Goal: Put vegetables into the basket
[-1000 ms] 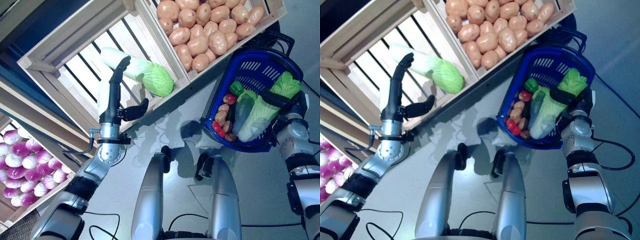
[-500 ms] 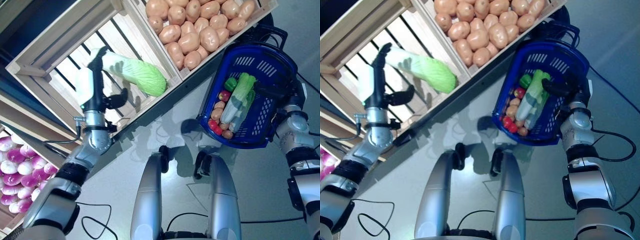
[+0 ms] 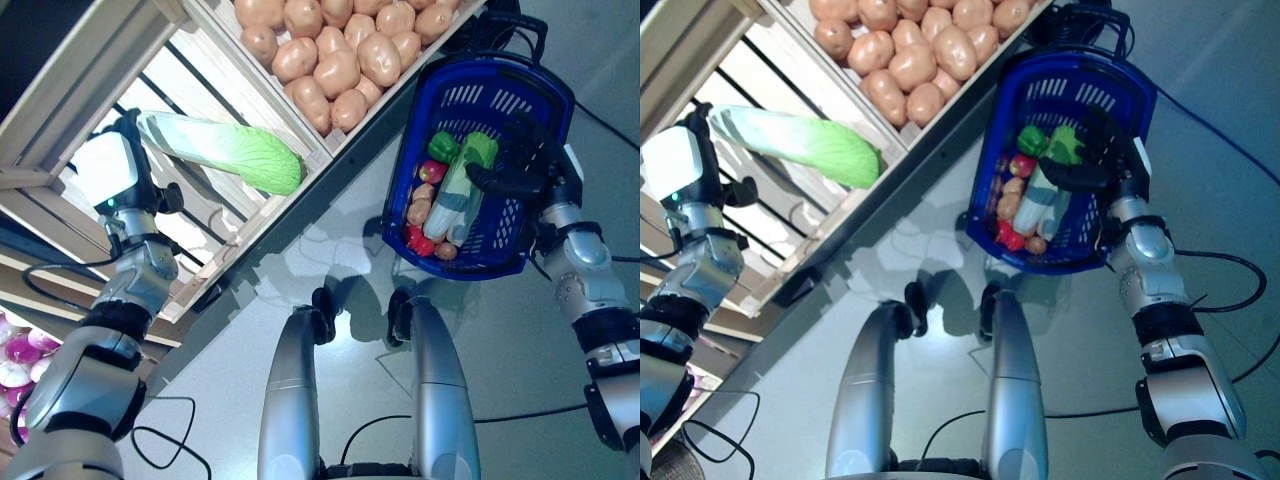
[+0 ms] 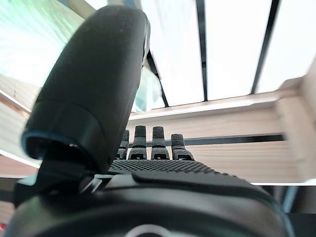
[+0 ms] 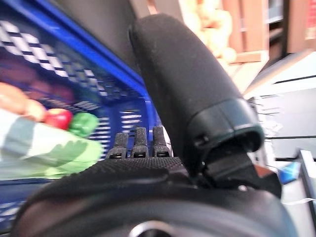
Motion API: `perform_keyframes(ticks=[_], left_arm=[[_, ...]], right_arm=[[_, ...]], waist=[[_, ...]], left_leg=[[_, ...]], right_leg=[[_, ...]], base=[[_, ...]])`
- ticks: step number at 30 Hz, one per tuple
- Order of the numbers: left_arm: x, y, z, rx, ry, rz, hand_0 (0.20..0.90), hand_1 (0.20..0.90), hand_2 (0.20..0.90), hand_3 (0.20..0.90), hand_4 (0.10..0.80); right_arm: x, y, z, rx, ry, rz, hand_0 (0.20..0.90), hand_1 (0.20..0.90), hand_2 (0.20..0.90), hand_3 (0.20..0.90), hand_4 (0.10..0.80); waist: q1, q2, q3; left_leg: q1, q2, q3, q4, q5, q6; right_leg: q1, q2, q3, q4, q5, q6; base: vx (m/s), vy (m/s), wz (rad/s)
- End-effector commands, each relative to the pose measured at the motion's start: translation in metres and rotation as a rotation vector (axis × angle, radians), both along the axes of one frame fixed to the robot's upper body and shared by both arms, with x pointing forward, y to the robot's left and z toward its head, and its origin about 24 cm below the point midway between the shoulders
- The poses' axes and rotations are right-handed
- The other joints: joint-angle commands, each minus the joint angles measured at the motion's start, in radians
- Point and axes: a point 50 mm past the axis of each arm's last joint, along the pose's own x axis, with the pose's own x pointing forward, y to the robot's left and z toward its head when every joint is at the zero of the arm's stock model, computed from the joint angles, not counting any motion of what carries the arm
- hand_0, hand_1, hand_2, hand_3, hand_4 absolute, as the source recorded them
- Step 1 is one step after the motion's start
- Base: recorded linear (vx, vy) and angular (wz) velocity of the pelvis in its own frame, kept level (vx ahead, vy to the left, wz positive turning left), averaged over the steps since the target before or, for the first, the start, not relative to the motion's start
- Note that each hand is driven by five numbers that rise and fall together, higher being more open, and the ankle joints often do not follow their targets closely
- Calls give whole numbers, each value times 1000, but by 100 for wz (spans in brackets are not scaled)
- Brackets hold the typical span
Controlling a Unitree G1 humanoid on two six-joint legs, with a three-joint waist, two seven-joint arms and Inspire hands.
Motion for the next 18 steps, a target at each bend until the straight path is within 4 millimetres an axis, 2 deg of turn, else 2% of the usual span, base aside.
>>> perform_keyframes(ticks=[1, 6, 13, 18], left_arm=[[-18, 41, 63, 157, -123, 182, 900, 900, 900, 900, 800], [-19, 45, 77, 212, -127, 221, 900, 900, 900, 900, 800], [-21, 50, 100, 270, -144, 282, 900, 900, 900, 900, 800], [-20, 51, 110, 315, -106, 331, 900, 900, 900, 900, 800]], right_arm=[[-7, -2, 54, -15, -239, 82, 900, 900, 900, 900, 800], [-7, -7, 55, -7, -231, 79, 900, 900, 900, 900, 800], [-4, -5, 61, 6, -238, 107, 900, 900, 900, 900, 800], [-2, -2, 77, 2, -282, 113, 900, 900, 900, 900, 800]], waist=[[-30, -4, -6], [-25, -3, -6], [-19, -9, -6], [-16, -7, -6]], left_leg=[[67, -24, 68, -42, -36, 52], [20, -28, 62, -44, -30, 53], [-56, -40, 41, -41, -23, 55], [-114, -51, 31, -34, -18, 56]], right_leg=[[65, 10, -18, -111, 94, -33], [20, 13, -17, -121, 107, -27], [-49, 18, -15, -121, 125, -20], [-105, 18, -12, -115, 138, -14]], base=[[32, 135, -4], [9, 83, -5], [-3, 80, -1], [-7, 80, 1]])
